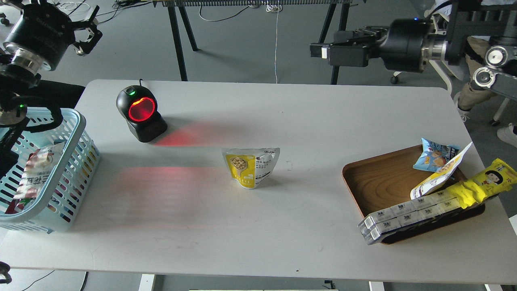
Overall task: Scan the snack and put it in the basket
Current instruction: 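Release the pouch upright and retract the right gripper, then reach the left gripper to the yellow pouch and grasp it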
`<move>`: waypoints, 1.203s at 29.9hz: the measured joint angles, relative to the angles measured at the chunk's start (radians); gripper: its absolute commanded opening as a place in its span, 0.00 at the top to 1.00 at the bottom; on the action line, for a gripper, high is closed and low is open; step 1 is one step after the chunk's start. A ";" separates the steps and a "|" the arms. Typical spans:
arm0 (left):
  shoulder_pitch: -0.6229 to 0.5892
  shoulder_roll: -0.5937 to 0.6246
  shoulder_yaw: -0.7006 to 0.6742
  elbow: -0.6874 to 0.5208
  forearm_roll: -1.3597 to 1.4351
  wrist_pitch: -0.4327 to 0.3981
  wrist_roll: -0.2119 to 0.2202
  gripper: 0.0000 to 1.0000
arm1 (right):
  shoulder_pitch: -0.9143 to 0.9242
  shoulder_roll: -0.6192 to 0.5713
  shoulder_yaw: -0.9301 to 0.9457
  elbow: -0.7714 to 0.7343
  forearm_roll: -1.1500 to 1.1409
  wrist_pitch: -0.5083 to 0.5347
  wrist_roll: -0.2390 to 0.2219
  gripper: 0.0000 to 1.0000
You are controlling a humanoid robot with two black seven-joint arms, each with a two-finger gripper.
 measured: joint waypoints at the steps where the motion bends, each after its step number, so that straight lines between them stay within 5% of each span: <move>1: -0.008 0.014 0.000 -0.015 0.041 0.000 0.000 0.01 | -0.029 -0.013 0.024 -0.001 0.044 -0.001 0.000 0.05; 15: -0.162 0.147 0.000 -0.473 0.926 0.000 0.001 0.04 | -0.274 -0.053 0.172 -0.150 0.842 0.007 0.000 0.05; 27: -0.168 0.098 0.122 -0.822 1.672 0.000 -0.007 0.11 | -0.442 0.029 0.284 -0.395 1.397 0.251 0.000 0.04; 36: -0.179 -0.018 0.297 -0.875 2.135 0.000 -0.009 0.15 | -0.624 0.136 0.545 -0.485 1.487 0.359 0.000 0.04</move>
